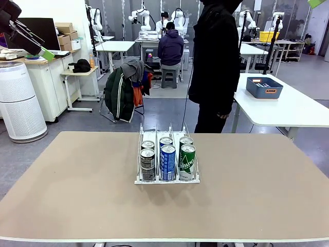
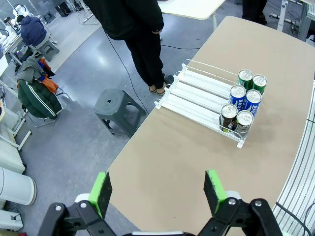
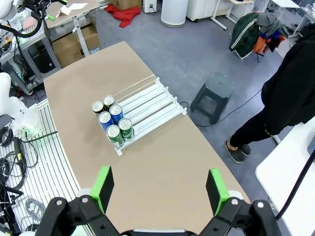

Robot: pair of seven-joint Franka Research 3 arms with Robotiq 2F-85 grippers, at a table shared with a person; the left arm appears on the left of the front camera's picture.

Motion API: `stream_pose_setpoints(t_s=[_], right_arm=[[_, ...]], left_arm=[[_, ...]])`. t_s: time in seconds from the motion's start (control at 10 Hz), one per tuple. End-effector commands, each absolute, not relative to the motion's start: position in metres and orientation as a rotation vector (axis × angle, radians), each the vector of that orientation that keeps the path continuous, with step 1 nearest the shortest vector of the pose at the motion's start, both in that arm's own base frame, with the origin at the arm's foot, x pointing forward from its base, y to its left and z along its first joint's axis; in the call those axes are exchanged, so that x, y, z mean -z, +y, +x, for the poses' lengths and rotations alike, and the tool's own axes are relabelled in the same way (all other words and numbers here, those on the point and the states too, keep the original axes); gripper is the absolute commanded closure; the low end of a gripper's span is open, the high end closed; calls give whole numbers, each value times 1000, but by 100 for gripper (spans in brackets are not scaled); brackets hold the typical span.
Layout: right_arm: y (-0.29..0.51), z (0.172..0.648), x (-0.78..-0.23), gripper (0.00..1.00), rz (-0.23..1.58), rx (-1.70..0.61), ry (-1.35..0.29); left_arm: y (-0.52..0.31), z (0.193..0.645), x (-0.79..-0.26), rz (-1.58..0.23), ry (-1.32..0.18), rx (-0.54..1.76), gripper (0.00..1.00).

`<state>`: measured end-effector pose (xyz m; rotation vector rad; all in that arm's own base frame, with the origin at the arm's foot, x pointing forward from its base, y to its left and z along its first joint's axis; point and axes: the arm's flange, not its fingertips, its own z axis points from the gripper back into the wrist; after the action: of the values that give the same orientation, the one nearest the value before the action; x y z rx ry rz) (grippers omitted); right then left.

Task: Fill the beverage cans into the dispenser.
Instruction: Pick up the Ionic drink handed by the human.

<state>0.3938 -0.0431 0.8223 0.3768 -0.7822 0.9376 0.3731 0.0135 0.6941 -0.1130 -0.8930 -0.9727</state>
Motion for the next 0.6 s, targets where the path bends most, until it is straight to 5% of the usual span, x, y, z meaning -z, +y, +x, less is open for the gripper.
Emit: stream_pose_setpoints(t_s=[0.0,0.5], right_arm=[[-40,394,-821,0,385,-949,-771],[-40,394,-821,0,385,-949,-771]], left_arm=[[15,373,-694,-131,-901,978,0],[15,373,-694,-131,-901,978,0]])
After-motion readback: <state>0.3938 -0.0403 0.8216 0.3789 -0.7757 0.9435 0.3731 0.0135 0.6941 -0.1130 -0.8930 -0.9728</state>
